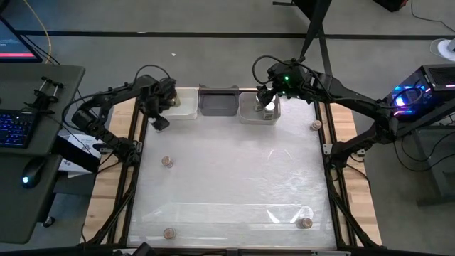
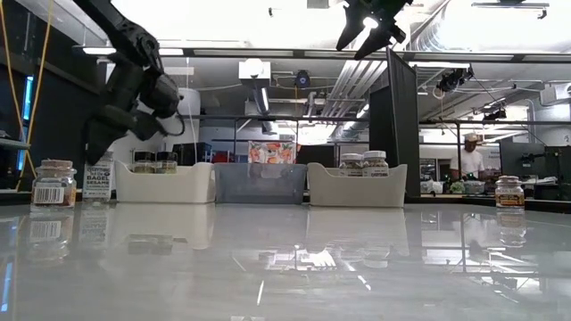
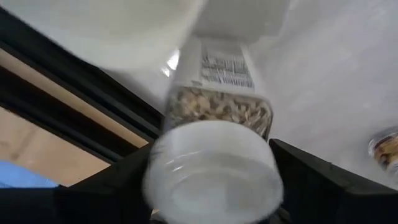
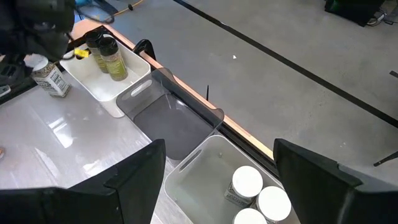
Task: Sort spices by type
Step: Put the white seasoning bottle into the gray bin
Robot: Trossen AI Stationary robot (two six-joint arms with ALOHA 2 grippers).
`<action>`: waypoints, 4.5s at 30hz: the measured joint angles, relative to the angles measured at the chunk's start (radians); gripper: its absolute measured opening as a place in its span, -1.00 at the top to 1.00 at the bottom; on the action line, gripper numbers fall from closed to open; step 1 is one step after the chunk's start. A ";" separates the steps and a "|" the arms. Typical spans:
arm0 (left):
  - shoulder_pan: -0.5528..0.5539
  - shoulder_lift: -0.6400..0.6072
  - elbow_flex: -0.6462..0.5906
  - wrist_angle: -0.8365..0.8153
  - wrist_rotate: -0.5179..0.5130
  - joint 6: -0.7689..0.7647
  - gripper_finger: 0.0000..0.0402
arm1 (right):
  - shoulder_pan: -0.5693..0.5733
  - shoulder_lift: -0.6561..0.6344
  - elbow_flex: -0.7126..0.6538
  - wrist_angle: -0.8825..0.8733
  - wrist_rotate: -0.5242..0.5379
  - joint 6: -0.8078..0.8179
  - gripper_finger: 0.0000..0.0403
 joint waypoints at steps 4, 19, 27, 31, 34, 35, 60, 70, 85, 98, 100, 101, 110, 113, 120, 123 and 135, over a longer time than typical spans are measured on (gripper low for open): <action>0.000 0.000 -0.062 0.032 0.003 -0.005 -0.33 | 0.000 0.000 0.000 0.000 0.000 0.000 -0.46; 0.000 0.000 0.010 0.072 0.001 0.007 -0.32 | 0.000 0.000 0.000 0.000 0.000 0.018 -0.46; 0.000 0.000 0.010 0.070 0.012 0.007 -0.27 | 0.000 0.000 0.000 0.000 0.000 0.018 -0.46; 0.000 0.000 0.010 0.060 0.013 0.001 -0.05 | 0.000 0.000 0.000 0.000 0.000 0.018 -0.46; 0.000 0.000 0.013 0.039 0.015 0.006 0.18 | 0.000 0.000 0.000 0.001 0.001 0.013 -0.46; 0.000 0.000 0.018 0.029 0.016 0.007 0.18 | 0.000 0.000 0.000 0.001 0.001 0.010 -0.46; -0.442 0.142 0.736 0.148 0.098 -0.050 0.18 | 0.000 -0.132 0.000 0.032 0.016 0.038 -0.46; -0.541 0.491 1.024 0.387 0.122 0.101 0.18 | 0.000 -0.133 0.000 0.054 0.045 0.079 -0.46; -0.535 0.721 1.038 0.502 0.127 0.097 0.18 | 0.000 -0.133 0.000 0.055 0.060 0.132 -0.46; -0.537 0.728 1.038 0.503 0.125 0.112 0.16 | -0.042 -0.082 -0.061 -0.472 0.086 0.455 -0.27; -0.536 0.728 1.038 0.503 0.125 0.113 0.16 | -0.041 -0.089 -0.137 -0.418 0.047 0.420 -0.14; -0.536 0.728 1.038 0.503 0.125 0.113 0.16 | -0.045 -0.092 -0.178 -0.376 0.014 0.408 -0.05; -0.536 0.728 1.038 0.503 0.125 0.113 0.16 | -0.098 -0.090 -0.570 0.267 -0.246 0.520 0.91; -0.536 0.728 1.038 0.503 0.125 0.115 0.16 | -0.107 -0.072 -0.619 0.404 -0.250 0.577 0.96; -0.541 0.728 1.038 0.503 0.125 0.141 0.16 | -0.106 0.016 -0.637 0.539 -0.270 0.605 0.99; -0.541 0.728 1.038 0.503 0.125 0.141 0.16 | -0.106 0.050 -0.638 0.570 -0.285 0.611 0.99; -0.540 0.728 1.038 0.547 0.121 0.152 0.11 | -0.107 0.118 -0.638 0.608 -0.303 0.603 1.00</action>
